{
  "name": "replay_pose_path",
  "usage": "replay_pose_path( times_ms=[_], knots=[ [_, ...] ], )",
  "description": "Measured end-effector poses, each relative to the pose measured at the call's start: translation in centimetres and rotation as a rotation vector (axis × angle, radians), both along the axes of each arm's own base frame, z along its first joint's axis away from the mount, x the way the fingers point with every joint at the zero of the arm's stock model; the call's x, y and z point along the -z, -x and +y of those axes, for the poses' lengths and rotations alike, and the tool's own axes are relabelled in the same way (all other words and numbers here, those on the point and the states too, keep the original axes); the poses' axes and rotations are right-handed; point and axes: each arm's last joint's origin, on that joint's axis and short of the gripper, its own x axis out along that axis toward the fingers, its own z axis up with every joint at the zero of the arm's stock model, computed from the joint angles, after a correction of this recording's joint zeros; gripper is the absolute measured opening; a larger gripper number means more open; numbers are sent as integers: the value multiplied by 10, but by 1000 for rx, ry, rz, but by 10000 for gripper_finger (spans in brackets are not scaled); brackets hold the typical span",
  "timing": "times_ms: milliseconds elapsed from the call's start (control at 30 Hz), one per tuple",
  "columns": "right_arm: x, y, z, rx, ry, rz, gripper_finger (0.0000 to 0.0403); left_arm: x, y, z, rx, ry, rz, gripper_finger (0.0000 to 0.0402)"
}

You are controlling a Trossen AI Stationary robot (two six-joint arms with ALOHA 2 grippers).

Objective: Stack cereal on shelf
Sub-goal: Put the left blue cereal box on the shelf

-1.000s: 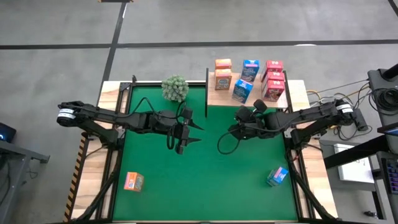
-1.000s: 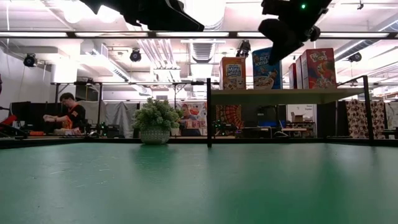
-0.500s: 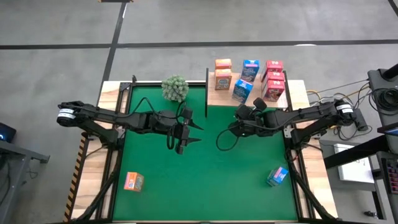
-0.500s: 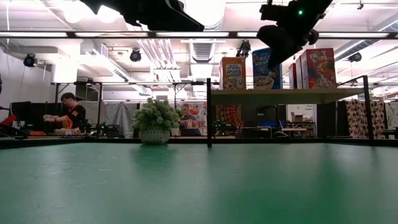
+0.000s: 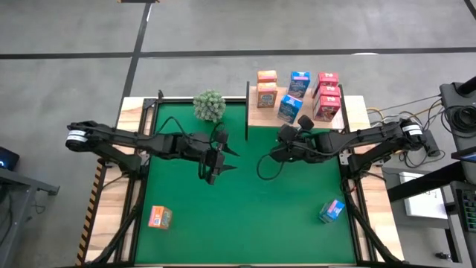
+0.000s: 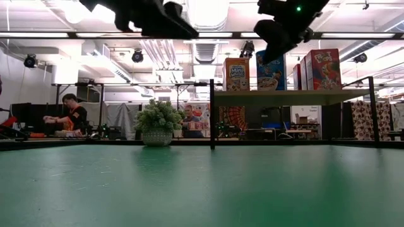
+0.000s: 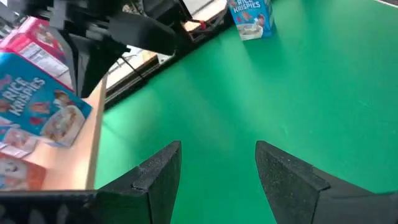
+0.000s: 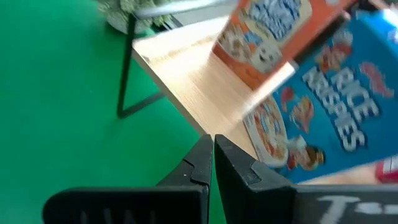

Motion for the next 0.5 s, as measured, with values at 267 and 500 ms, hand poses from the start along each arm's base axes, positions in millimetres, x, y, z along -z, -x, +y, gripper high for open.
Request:
replay_pose_path(
  times_ms=[267, 500],
  knots=[
    [-6, -7, -7, -58, 63, 7, 9, -15, 23, 1, 17, 30, -66, 190],
    [-5, -6, -24, -17, 81, 42, 9, -15, 41, 2, 18, 30, -130, 190]
  ],
)
